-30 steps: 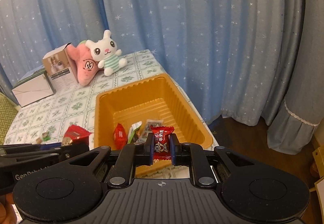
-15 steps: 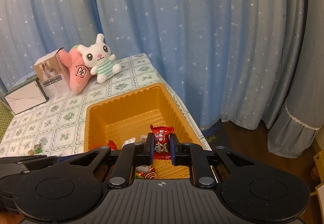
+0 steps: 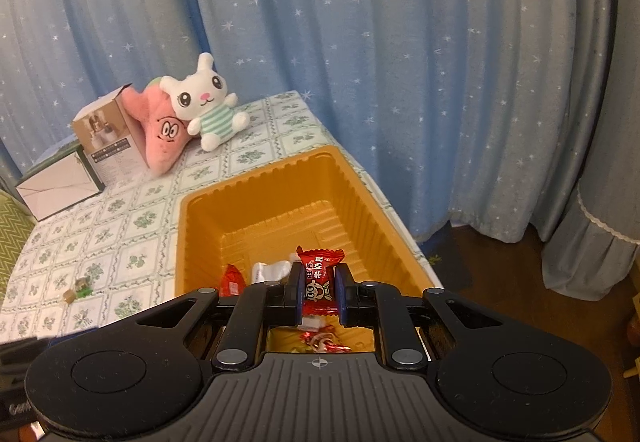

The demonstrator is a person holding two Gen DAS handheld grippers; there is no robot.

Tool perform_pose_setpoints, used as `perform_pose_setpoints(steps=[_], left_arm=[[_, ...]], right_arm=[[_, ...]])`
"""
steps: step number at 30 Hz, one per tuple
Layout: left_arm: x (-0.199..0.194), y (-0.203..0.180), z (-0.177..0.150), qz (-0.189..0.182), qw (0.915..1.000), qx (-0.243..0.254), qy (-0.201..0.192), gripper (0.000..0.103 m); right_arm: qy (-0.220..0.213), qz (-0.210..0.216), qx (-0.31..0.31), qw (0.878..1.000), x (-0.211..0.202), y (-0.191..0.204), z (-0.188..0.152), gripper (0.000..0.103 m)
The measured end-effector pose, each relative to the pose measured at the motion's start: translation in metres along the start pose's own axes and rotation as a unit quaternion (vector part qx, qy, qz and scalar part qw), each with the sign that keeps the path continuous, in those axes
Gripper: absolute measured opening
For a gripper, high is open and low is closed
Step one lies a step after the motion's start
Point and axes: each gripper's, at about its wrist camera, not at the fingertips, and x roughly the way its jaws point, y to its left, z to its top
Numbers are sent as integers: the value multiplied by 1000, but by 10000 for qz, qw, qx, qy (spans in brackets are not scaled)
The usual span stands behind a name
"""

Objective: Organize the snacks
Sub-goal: 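Lower both red candies into the tray and open both tools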

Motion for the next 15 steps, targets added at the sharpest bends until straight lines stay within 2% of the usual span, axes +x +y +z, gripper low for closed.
perform_pose_setpoints(steps=[2, 4, 6, 7, 8, 15], left_arm=[[-6, 6, -2, 42, 10000, -61, -36, 52], [-12, 11, -3, 85, 9999, -91, -74, 59], [-17, 14, -4, 117, 9998, -113, -95, 62], [-20, 16, -5, 138, 9998, -130, -109, 63], [-23, 18, -6, 169, 9997, -150, -133, 63], [-42, 27, -10, 237, 9992, -231, -229, 69]], right_arm=[[-18, 130, 23, 9999, 3, 2, 3, 16], [11, 189, 25, 9998, 7, 3, 5, 19], [7, 206, 66, 9998, 7, 4, 7, 44], [-51, 243, 151, 9996, 4, 2, 7, 63], [-127, 260, 232, 9993, 0, 1, 6, 66], [-154, 181, 426, 9988, -23, -4, 2, 66]])
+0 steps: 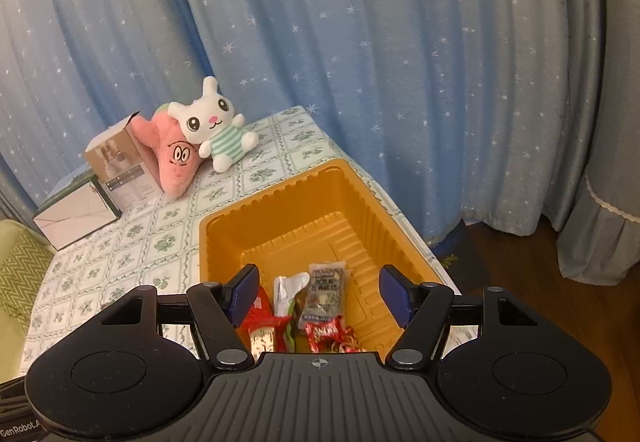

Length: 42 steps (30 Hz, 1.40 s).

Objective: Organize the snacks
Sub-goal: 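Lower both red candies into the tray and open both tools, then withdraw both open tools from the tray toward the candies on the cloth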

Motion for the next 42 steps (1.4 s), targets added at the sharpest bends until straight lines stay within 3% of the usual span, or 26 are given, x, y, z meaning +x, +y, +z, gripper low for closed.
perform_pose_setpoints(steps=[17, 27, 42], left_arm=[[-71, 31, -18, 480, 9985, -62, -258, 77], [-100, 62, -26, 851, 9957, -175, -320, 78], [-111, 88, -29, 1024, 9936, -317, -358, 79]], right_arm=[[100, 234, -20, 9997, -62, 41, -44, 66], [189, 445, -345, 9982, -69, 76, -57, 66], [300, 611, -659, 9955, -59, 109, -63, 66]])
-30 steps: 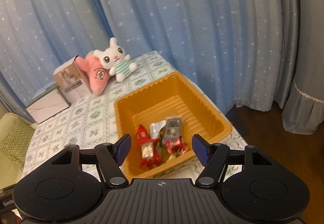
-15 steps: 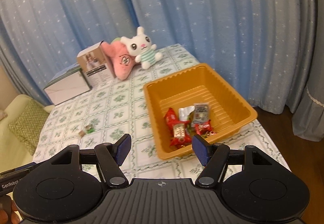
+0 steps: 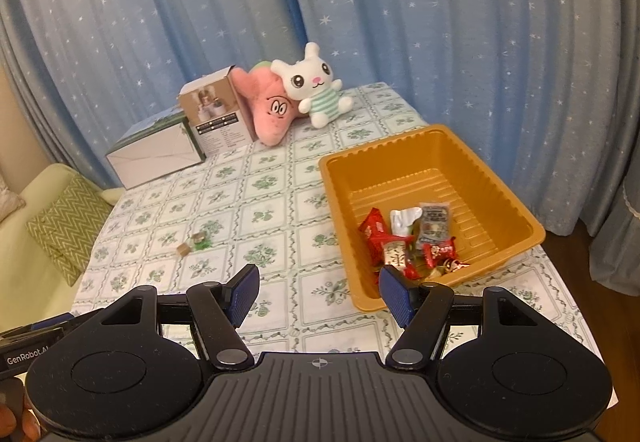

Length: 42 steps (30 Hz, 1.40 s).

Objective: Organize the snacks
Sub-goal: 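Withdraw both open tools from the tray toward the candies on the cloth, then grasp the clear-wrapped brown candy with the left tool while the right tool grasps the green-wrapped candy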

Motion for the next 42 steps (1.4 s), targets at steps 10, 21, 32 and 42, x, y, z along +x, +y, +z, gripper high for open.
perform_pose_setpoints(steps=[10, 21, 32, 42], left_arm=[[14, 22, 10, 122, 9998, 155, -14, 79], [71, 59, 32, 376, 9975, 576, 158, 79], [156, 88, 43, 65, 9936, 1078, 319, 77], [223, 94, 51, -50, 9876, 1510, 437, 60]], right_arm=[[109, 121, -309, 9994, 24, 22, 3, 66], [257, 346, -700, 9966, 83, 53, 7, 66], [485, 462, -871, 9939, 171, 79, 2, 66], [660, 575, -998, 9911, 238, 92, 3, 66]])
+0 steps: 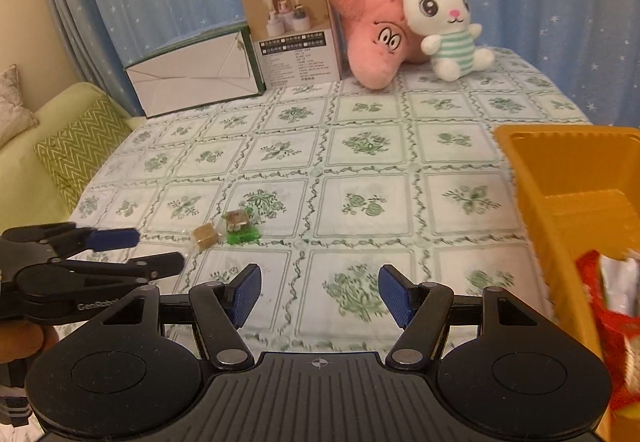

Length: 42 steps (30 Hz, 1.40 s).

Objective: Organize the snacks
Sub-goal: 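Grasp the clear-wrapped brown candy with the left tool while the right tool grasps the green-wrapped candy, then carry the brown and green candies with both tools over the orange tray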

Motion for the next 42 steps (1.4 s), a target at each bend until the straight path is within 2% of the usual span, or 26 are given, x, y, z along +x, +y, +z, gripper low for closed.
perform_pose_setpoints(steps=[2, 4, 13, 16, 24, 25, 26, 27, 30, 33, 35, 39, 42], left_arm=[[11, -1, 4, -76, 9999, 114, -9, 55], [21, 0, 8, -102, 9998, 144, -4, 43], [39, 3, 13, -518, 9982, 294, 54, 26], [38, 5, 12, -545, 9983, 216, 64, 19], [18, 26, 5, -139, 9995, -280, 86, 19], [17, 29, 3, -90, 9993, -342, 100, 19], [15, 32, 2, -58, 9991, -394, 117, 19], [15, 34, 1, -41, 9990, -427, 124, 19], [12, 37, -1, 8, 9988, -474, 116, 19], [11, 41, -1, 28, 9984, -561, 107, 19], [10, 43, -1, 41, 9982, -589, 84, 19], [9, 43, 0, 41, 9982, -593, 53, 19], [9, 41, 0, 14, 9982, -597, 48, 19]], right_arm=[[0, -13, -29, 10000, 10, 0, 4, 66], [22, -40, -27, 10000, 18, -1, 6, 66], [72, -75, -68, 9999, 32, -1, 8, 66], [89, -75, -91, 9999, 36, -1, 8, 66], [14, 304, -494, 9983, 53, 21, 15, 66], [-4, 373, -580, 9976, 56, 26, 15, 62], [-8, 448, -656, 9968, 60, 30, 17, 54], [-11, 512, -725, 9961, 65, 34, 18, 52], [-50, 619, -920, 9938, 78, 46, 20, 49], [9, 684, -1019, 9924, 91, 53, 20, 41], [26, 662, -1046, 9923, 98, 56, 21, 35], [28, 590, -1172, 9913, 109, 59, 23, 33], [9, 514, -1317, 9900, 112, 62, 21, 24]])
